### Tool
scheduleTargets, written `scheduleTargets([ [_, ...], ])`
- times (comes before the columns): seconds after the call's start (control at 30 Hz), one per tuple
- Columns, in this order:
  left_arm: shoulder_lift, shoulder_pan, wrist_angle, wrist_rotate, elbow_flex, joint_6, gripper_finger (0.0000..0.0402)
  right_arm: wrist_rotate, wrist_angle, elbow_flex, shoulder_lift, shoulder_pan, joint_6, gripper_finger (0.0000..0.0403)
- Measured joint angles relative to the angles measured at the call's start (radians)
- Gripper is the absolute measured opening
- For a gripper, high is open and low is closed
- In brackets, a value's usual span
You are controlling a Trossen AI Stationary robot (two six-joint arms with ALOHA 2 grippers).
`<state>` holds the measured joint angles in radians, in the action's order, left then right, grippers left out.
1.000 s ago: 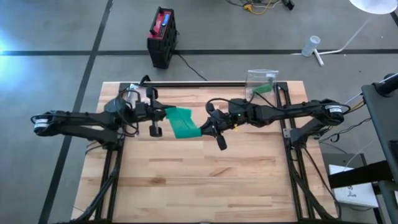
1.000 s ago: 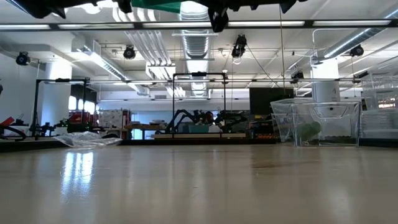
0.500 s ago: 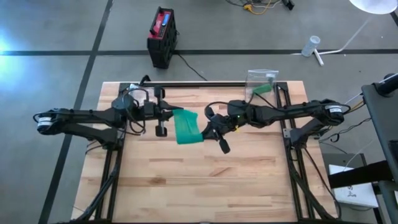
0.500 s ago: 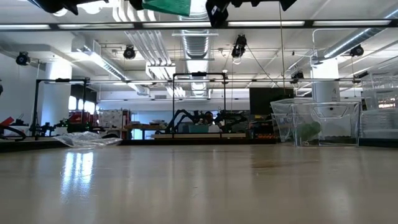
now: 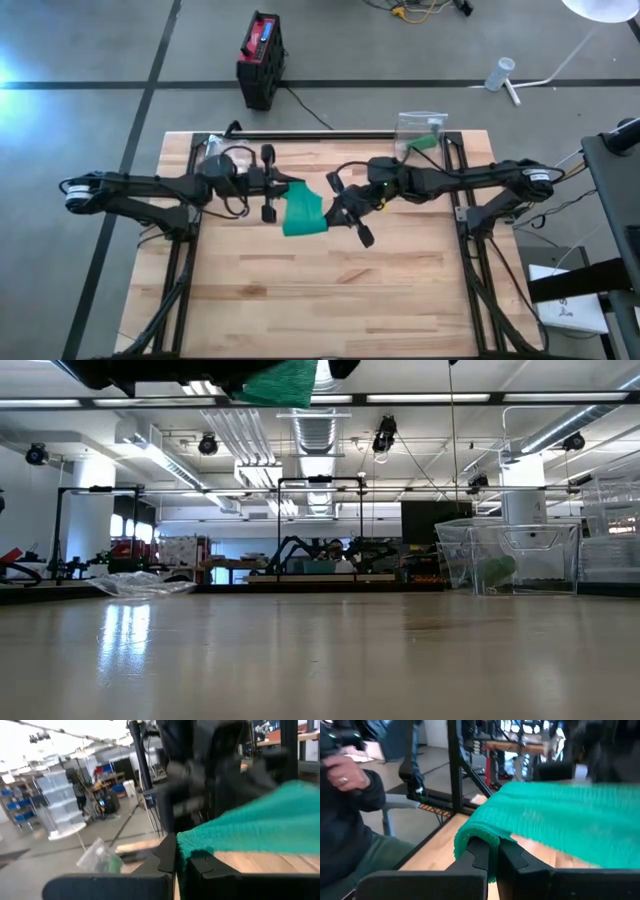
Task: Roll bandage
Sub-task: Roll the dark green bandage
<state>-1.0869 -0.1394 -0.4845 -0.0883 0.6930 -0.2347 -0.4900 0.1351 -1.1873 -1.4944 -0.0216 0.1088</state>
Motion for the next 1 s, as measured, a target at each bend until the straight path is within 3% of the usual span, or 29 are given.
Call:
scheduleTargets([
  [0.3,0.026,0.001,0.108,-0.034,0.000,0.091,0.0000,0.002,-0.003,-0.047,0.003,0.002,0.118,0.0003],
  [0.7,0.087,0.030,0.218,-0.059,-0.010,0.132,0.0000,0.174,-0.004,-0.073,0.008,0.005,0.155,0.0003],
  [1.0,0.140,0.056,0.172,-0.059,-0.085,0.175,0.0000,0.345,0.002,-0.096,0.011,0.005,0.154,0.0003],
])
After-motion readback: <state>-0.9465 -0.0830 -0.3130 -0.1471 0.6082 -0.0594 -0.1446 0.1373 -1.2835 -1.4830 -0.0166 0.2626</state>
